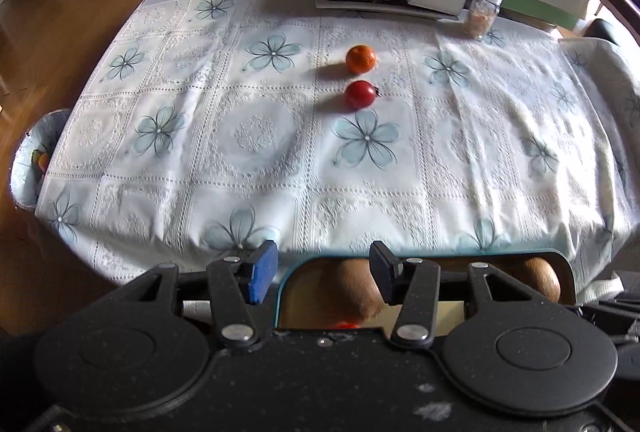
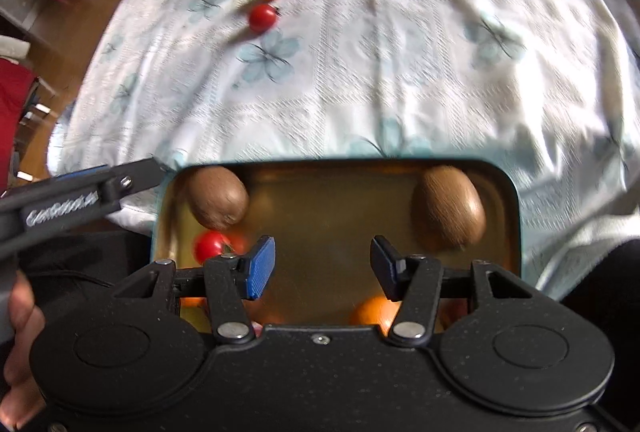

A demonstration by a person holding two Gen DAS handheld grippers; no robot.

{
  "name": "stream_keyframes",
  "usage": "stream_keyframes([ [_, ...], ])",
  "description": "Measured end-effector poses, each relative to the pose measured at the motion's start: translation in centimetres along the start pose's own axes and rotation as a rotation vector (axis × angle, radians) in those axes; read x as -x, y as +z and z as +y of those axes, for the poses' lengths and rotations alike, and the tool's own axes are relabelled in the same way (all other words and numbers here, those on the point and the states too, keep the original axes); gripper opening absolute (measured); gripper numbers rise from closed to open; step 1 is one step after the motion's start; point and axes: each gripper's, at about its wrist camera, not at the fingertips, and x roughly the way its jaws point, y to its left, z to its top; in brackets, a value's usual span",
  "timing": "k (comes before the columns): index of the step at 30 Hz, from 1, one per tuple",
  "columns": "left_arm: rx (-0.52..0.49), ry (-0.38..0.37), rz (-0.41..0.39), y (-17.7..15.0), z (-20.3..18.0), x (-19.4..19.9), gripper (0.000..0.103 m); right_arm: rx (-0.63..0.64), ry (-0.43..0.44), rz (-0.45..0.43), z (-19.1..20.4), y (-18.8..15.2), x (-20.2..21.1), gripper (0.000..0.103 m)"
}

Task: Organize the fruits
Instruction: 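Withdraw both open grippers from the tray toward the remaining fruit, then close right gripper on the cherry tomato while left gripper approaches the last tangerine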

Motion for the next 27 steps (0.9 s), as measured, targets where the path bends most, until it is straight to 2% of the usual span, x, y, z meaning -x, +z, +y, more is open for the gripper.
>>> stream_keyframes([
  [4,0.026,0.010,0.028,2.1,1.0,-1.6,0.052,0.022,0.055,0.055,0.7,1.8,-0.9,0.060],
  [10,0.067,0.021,0.075,5.2,2.0,-4.8,0.052,-0.029,0.054,0.118,0.7,3.8,-2.9,0.060],
  [20,0.104,0.029,0.144,9.7,2.8,-10.4,0.051,-0.048,-0.028,0.132,0.7,7.0,-5.4,0.060],
  [24,0.075,0.040,0.157,10.9,2.9,-12.5,0.052,-0.041,-0.052,0.122,1.1,8.6,-6.2,0.060],
  [27,0.105,0.047,0.179,11.4,3.8,-13.7,0.050,-0.050,-0.085,0.092,1.6,10.0,-7.0,0.060],
])
